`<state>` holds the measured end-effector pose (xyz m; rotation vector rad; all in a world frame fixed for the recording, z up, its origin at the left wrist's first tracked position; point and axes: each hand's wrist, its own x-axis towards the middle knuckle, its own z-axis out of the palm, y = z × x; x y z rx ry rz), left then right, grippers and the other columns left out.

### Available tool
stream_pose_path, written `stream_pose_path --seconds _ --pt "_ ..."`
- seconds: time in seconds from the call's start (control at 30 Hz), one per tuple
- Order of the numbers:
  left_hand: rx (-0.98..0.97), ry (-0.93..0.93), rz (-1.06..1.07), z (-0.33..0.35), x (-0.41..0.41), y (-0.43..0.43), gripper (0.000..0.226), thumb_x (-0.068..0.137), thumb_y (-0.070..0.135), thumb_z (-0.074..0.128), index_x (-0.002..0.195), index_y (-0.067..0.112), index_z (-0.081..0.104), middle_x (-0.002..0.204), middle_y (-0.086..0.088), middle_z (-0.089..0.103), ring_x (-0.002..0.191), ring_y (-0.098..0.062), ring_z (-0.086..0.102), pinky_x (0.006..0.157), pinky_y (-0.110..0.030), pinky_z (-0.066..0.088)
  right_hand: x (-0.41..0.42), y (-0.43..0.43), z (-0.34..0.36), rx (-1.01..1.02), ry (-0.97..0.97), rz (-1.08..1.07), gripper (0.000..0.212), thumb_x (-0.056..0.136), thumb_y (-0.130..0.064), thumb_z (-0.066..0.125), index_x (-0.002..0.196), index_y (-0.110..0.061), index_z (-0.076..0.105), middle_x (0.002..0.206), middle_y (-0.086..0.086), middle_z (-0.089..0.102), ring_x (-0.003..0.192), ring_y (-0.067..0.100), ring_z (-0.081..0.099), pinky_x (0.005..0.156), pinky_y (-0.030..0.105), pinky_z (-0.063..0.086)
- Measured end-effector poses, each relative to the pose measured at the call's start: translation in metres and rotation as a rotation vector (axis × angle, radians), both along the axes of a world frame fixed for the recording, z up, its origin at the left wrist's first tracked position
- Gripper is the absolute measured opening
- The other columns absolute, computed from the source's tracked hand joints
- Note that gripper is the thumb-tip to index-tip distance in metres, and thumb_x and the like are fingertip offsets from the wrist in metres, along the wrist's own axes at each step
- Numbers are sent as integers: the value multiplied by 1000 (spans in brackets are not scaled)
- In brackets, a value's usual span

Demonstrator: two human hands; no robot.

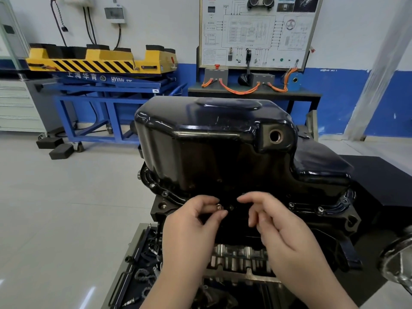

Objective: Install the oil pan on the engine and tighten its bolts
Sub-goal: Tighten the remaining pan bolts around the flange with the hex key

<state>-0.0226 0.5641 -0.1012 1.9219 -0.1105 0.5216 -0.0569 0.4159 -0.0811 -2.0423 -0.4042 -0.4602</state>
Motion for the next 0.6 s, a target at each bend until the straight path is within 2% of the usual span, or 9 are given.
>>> stream_pose_path --seconds 0.07,0.13,0.2,0.3,0.4,0.53,0.6 --pt "-21 -24 47 -1 4 -5 18 72 28 77 77 42 66 77 34 64 73 12 60 63 -11 44 -2 -6 4 21 -35 15 43 97 -18 33 118 -53 45 83 -9 60 52 8 48 50 21 39" --pt "-46 -59 51 -2 6 -12 20 72 27 77 75 43 65 80 35 64 73 11 60 64 -12 47 -4 -11 6 25 -82 0 44 95 -21 36 127 -51 37 79 -9 63 55 7 52 54 16 40" --pt "-71 -91 49 -3 6 -18 23 73 24 77 74 44 66 80 33 65 71 11 60 65 -7 45 -5 -14 9 38 -102 -12 42 91 -24 40 128 -43 40 79 -11 67 60 5 57 59 11 42" --pt "-145 -109 52 -5 6 -26 24 73 21 76 73 43 67 78 29 66 69 8 61 62 -3 42 -8 -15 11 124 -88 17 25 90 -23 44 107 -32 59 84 -9 71 65 10 60 62 14 45" --pt "-222 -91 39 -7 8 -30 27 73 18 77 73 42 67 77 27 68 74 8 63 66 -3 43 -10 -19 12 272 -74 29 16 92 -22 53 86 -25 68 84 -5 74 74 10 67 66 15 50" --pt "-268 -96 40 -12 8 -34 28 74 16 77 75 42 67 78 28 68 79 11 62 69 -1 42 -10 -23 14 318 -131 -24 10 84 -27 64 84 -33 73 91 -9 68 84 6 66 75 13 50" --pt "-283 -114 54 -15 8 -35 30 74 16 76 75 44 67 79 27 68 79 10 63 69 -2 43 -10 -24 15 311 -151 -50 9 81 -34 65 84 -36 73 87 -7 60 77 4 61 70 11 47"
